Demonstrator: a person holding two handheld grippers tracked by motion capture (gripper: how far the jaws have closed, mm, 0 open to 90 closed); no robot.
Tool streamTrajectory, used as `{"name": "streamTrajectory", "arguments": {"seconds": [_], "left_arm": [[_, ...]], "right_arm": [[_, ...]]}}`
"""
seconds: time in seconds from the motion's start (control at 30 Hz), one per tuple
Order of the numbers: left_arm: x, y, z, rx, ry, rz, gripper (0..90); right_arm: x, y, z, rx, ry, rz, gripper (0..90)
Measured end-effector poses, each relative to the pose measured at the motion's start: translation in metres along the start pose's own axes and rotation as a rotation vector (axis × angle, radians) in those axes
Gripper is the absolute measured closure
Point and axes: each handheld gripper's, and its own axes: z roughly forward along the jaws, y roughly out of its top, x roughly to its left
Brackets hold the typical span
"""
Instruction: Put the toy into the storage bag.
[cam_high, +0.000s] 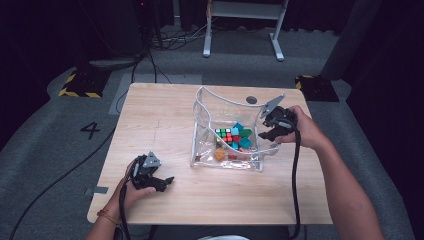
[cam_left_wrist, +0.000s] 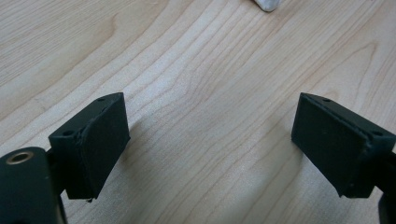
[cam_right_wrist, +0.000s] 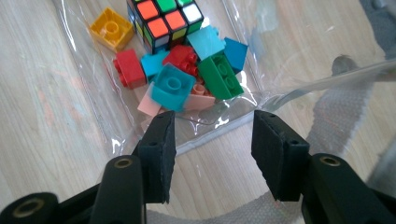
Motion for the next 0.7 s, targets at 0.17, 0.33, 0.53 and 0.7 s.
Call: {"name": "streamTrajectory", "arguments": {"seconds": [0.17,0.33,0.53,0.7], "left_arm": [[0.000,0.000,0.000,0.000,0.000,0.000,11.4],[0.000,0.000,0.000,0.000,0.000,0.000,11.4],[0.000,0.000,0.000,0.000,-0.001,-0.003,11.4],[0.000,0.000,0.000,0.000,0.000,0.000,11.4]], "right_arm": [[0.001,-0.007,-0.010,-0.073,0.002,0.024,41.6],[0.004,-0.016,-0.021,-0.146,-0.051,0.053,31.9],[0.008,-0.025,-0.032,-0.233,-0.093,0.116,30.2],[0.011,-0.033,-0.044,-0.307,-0.121,0.168,28.8]]}}
